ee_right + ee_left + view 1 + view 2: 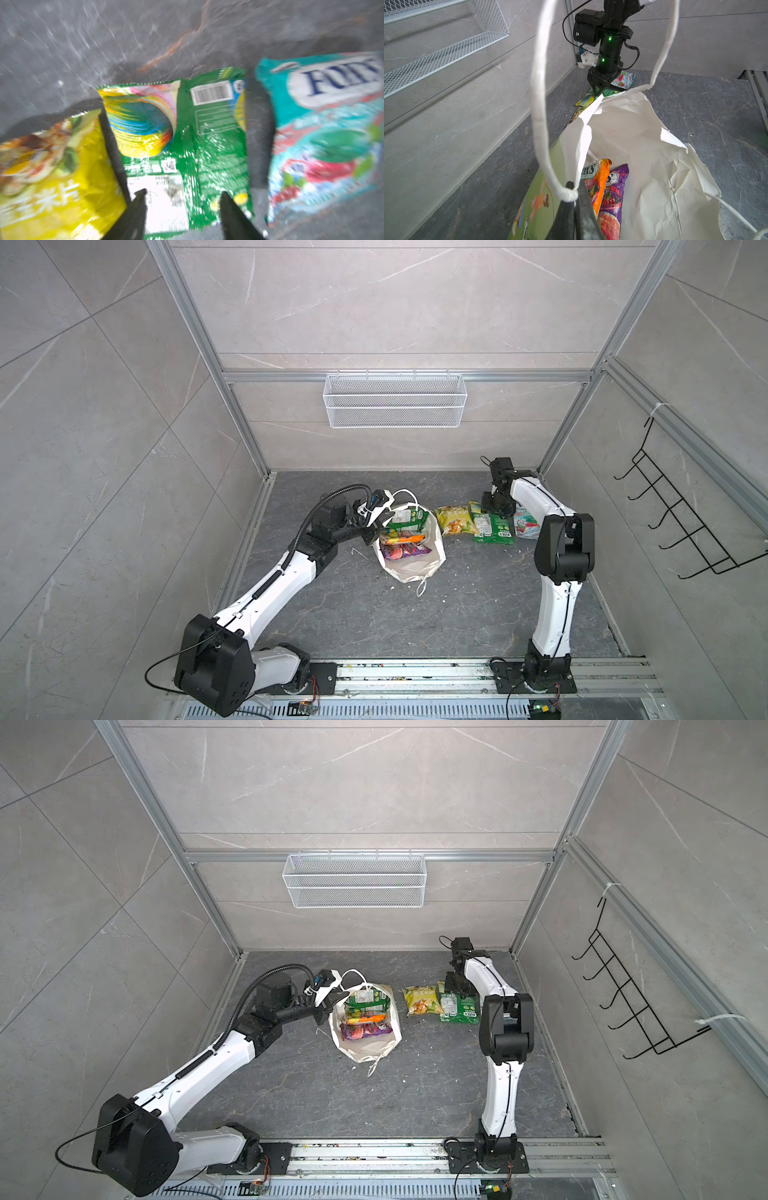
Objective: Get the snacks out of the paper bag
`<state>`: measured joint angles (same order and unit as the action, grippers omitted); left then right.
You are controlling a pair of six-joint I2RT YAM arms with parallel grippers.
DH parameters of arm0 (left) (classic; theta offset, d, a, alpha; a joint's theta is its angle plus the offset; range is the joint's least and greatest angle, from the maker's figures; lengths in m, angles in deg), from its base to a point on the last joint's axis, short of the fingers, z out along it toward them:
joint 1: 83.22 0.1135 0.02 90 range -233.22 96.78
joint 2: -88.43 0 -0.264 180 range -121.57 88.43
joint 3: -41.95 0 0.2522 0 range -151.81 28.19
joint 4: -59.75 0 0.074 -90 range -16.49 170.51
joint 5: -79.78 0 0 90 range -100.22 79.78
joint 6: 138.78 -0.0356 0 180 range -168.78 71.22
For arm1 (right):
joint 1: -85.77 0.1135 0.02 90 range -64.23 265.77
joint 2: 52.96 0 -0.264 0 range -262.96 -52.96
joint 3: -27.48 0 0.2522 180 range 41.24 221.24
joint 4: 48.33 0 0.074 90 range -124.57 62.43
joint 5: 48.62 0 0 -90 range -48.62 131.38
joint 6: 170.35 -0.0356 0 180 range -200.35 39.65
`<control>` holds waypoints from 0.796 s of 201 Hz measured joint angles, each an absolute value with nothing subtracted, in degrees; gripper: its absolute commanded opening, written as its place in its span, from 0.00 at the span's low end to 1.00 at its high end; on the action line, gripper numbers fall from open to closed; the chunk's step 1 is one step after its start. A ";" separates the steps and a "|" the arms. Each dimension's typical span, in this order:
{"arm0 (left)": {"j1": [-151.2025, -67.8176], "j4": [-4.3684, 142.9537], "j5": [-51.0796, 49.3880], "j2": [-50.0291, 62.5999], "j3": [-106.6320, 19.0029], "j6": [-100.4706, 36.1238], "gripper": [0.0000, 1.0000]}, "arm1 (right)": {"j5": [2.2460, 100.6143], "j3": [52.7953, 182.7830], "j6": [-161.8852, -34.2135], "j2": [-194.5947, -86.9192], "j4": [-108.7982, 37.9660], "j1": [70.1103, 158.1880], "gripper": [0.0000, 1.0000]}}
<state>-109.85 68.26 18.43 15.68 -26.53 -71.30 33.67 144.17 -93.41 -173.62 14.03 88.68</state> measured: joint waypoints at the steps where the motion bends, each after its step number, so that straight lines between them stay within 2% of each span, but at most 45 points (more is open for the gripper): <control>1: -109.85 68.26 18.43 15.68 -26.53 -71.28 0.00 | 33.63 144.19 -93.50 -173.51 14.03 88.62 0.73; 50: -109.85 68.30 18.51 15.68 -26.53 -71.30 0.00 | 32.75 144.24 -90.87 -171.15 13.12 79.42 0.99; 93: -109.85 68.28 18.49 15.66 -26.53 -71.33 0.00 | 34.61 147.62 -87.66 -174.82 12.85 72.90 1.00; 132: -109.85 68.41 18.49 15.66 -26.53 -71.39 0.00 | 38.70 154.60 -83.20 -181.88 13.62 71.44 0.99; 160: -109.85 68.43 18.47 15.66 -26.53 -71.52 0.00 | 40.71 158.90 -79.42 -186.49 14.93 71.50 0.95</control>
